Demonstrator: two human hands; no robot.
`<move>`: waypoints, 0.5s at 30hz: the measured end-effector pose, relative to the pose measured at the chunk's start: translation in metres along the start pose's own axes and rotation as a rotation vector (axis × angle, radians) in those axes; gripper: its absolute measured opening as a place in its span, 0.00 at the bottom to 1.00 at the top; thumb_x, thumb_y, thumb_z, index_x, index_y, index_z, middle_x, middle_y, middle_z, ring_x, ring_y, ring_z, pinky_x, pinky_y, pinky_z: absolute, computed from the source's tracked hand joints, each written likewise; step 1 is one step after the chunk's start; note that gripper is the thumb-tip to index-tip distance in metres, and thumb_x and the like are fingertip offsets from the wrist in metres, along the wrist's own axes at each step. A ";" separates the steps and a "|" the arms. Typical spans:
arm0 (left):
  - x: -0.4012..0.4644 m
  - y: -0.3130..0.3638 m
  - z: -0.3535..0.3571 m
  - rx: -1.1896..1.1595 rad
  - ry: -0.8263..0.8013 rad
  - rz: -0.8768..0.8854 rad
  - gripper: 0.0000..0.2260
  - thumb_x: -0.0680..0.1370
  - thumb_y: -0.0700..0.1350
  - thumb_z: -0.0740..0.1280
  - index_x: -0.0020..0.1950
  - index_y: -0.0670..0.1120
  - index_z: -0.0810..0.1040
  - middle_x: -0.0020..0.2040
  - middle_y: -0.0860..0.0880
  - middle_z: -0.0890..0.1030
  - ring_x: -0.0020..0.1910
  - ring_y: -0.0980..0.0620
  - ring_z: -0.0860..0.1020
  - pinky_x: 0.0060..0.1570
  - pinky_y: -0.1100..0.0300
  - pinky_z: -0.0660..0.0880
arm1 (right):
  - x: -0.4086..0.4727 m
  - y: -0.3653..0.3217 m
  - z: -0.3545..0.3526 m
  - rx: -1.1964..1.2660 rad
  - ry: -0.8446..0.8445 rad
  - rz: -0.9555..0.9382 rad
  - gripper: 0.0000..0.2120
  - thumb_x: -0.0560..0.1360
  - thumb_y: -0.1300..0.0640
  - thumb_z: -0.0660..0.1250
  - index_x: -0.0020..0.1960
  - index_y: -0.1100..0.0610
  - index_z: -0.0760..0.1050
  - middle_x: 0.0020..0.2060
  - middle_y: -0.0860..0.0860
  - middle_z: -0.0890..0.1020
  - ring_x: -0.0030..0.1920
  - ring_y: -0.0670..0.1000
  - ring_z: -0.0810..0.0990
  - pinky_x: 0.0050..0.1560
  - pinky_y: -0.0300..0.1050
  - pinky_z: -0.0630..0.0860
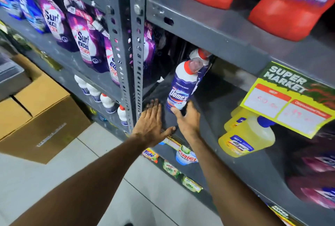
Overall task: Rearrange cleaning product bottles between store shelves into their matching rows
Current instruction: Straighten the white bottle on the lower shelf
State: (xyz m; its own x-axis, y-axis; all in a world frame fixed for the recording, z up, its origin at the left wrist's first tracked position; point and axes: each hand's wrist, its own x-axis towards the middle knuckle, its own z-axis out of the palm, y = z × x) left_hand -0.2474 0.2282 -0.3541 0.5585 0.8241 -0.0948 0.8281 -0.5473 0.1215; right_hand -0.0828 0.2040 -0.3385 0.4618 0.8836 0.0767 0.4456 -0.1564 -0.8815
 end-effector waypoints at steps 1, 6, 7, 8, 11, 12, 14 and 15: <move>0.000 0.000 0.000 -0.003 0.000 -0.005 0.51 0.79 0.77 0.41 0.83 0.36 0.37 0.85 0.35 0.41 0.85 0.40 0.41 0.83 0.46 0.42 | 0.000 0.000 0.000 0.011 -0.008 0.002 0.21 0.75 0.57 0.78 0.65 0.60 0.77 0.54 0.47 0.85 0.50 0.42 0.82 0.46 0.18 0.70; 0.001 0.001 0.001 -0.008 -0.017 -0.022 0.51 0.78 0.77 0.40 0.83 0.37 0.38 0.85 0.36 0.40 0.85 0.41 0.40 0.83 0.47 0.41 | -0.001 -0.001 -0.001 0.069 -0.030 0.025 0.23 0.76 0.56 0.77 0.68 0.58 0.75 0.56 0.46 0.84 0.53 0.44 0.84 0.47 0.20 0.73; 0.000 0.001 0.000 -0.009 -0.021 -0.022 0.51 0.78 0.77 0.41 0.83 0.37 0.37 0.85 0.36 0.40 0.85 0.41 0.40 0.83 0.47 0.41 | -0.001 -0.001 -0.001 0.080 -0.034 0.031 0.24 0.76 0.55 0.77 0.68 0.58 0.75 0.56 0.46 0.84 0.53 0.44 0.84 0.47 0.20 0.73; 0.000 0.001 -0.001 -0.007 -0.023 -0.022 0.51 0.79 0.77 0.41 0.83 0.37 0.37 0.85 0.36 0.40 0.85 0.41 0.40 0.83 0.47 0.41 | -0.001 -0.001 -0.001 0.086 -0.038 0.039 0.24 0.76 0.55 0.77 0.68 0.57 0.74 0.57 0.47 0.84 0.54 0.44 0.84 0.47 0.20 0.73; -0.001 0.001 -0.003 0.010 -0.031 -0.021 0.51 0.78 0.77 0.39 0.83 0.37 0.36 0.85 0.36 0.39 0.84 0.41 0.40 0.83 0.47 0.41 | -0.002 -0.001 0.000 0.085 -0.029 0.048 0.25 0.76 0.53 0.77 0.69 0.57 0.74 0.61 0.50 0.84 0.57 0.44 0.84 0.49 0.23 0.74; -0.001 0.001 -0.002 0.017 -0.032 -0.018 0.51 0.78 0.77 0.38 0.83 0.37 0.36 0.84 0.36 0.39 0.84 0.40 0.39 0.83 0.47 0.41 | -0.002 -0.001 0.001 0.080 -0.016 0.044 0.25 0.76 0.53 0.77 0.69 0.57 0.74 0.62 0.50 0.85 0.57 0.44 0.84 0.49 0.24 0.74; -0.001 0.001 -0.003 0.028 -0.035 -0.015 0.51 0.77 0.77 0.37 0.83 0.37 0.37 0.84 0.36 0.39 0.84 0.40 0.40 0.83 0.47 0.41 | -0.004 0.000 0.005 0.068 0.005 0.041 0.25 0.76 0.52 0.78 0.68 0.59 0.74 0.62 0.52 0.85 0.58 0.46 0.84 0.50 0.26 0.74; -0.001 0.001 -0.003 0.030 -0.036 -0.015 0.51 0.77 0.77 0.37 0.83 0.37 0.37 0.84 0.36 0.39 0.84 0.40 0.40 0.83 0.47 0.40 | -0.004 0.000 0.006 0.069 0.012 0.042 0.25 0.76 0.52 0.78 0.68 0.59 0.74 0.63 0.53 0.85 0.58 0.48 0.85 0.51 0.28 0.76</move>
State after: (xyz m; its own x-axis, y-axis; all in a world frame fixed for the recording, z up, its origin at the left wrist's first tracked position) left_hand -0.2473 0.2272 -0.3510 0.5473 0.8265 -0.1317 0.8369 -0.5398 0.0903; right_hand -0.0894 0.2030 -0.3416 0.4884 0.8715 0.0442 0.3721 -0.1622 -0.9139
